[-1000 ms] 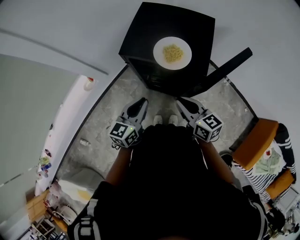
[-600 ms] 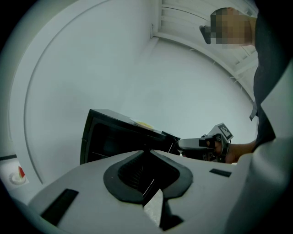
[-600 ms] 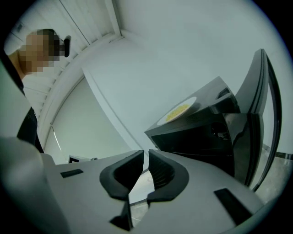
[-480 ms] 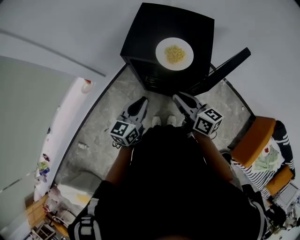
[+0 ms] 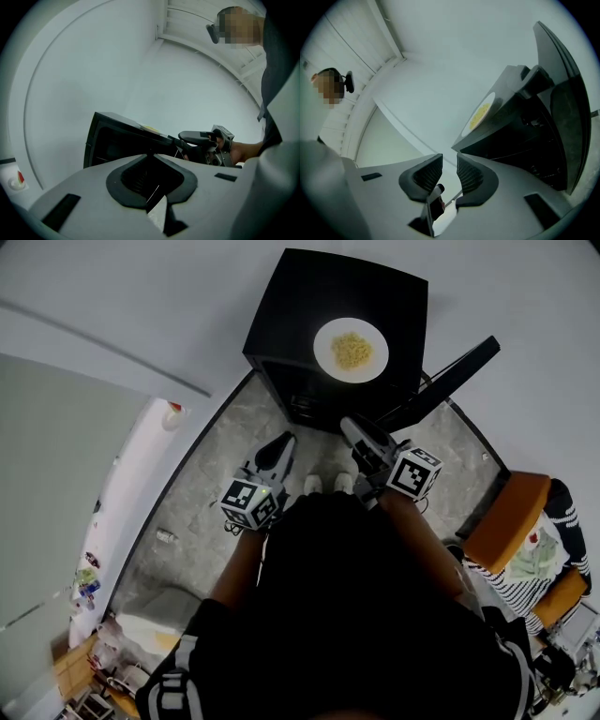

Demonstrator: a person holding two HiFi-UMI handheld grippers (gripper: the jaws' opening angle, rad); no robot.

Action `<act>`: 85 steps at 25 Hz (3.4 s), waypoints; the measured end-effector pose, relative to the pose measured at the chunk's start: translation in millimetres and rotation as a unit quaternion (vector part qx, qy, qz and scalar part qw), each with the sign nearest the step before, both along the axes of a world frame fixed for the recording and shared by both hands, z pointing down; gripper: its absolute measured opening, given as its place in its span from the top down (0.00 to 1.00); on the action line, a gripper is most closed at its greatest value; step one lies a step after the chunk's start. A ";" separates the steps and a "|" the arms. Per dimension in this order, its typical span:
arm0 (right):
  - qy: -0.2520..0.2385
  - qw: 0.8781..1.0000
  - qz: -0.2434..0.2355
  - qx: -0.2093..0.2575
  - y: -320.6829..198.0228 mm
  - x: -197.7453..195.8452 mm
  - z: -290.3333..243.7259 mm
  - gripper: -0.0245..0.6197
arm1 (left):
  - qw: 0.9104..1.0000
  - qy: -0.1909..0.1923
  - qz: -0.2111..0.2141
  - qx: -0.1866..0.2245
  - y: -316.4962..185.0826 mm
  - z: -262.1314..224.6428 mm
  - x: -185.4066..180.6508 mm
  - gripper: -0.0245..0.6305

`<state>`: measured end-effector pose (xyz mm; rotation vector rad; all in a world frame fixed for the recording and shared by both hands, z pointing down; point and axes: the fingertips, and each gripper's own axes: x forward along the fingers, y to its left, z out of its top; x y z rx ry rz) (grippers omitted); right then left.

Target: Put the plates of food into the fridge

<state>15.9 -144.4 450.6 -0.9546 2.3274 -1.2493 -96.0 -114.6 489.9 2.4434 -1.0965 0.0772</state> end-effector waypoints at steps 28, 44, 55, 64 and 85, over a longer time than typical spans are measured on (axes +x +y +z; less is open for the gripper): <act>-0.219 0.962 0.093 -0.130 -58.7 21.6 13.7 0.76 | 1.000 -0.003 -0.008 -0.021 -6.8 10.0 -4.8 0.91; -0.222 0.952 0.137 -0.160 -78.8 23.9 21.3 0.75 | 1.000 -0.001 -0.009 -0.026 -12.5 13.7 -0.2 0.90; -0.227 0.949 0.139 -0.169 -86.7 22.5 24.4 0.80 | 1.000 -0.001 -0.010 -0.026 -13.8 13.9 0.3 0.91; -0.238 0.952 0.121 -0.150 -78.9 25.4 21.2 0.88 | 1.000 -0.001 -0.005 -0.028 -10.8 18.0 5.8 0.91; -0.227 0.961 0.048 -0.153 -27.7 9.4 13.5 0.89 | 0.999 0.005 0.007 -0.031 2.0 17.0 13.1 0.91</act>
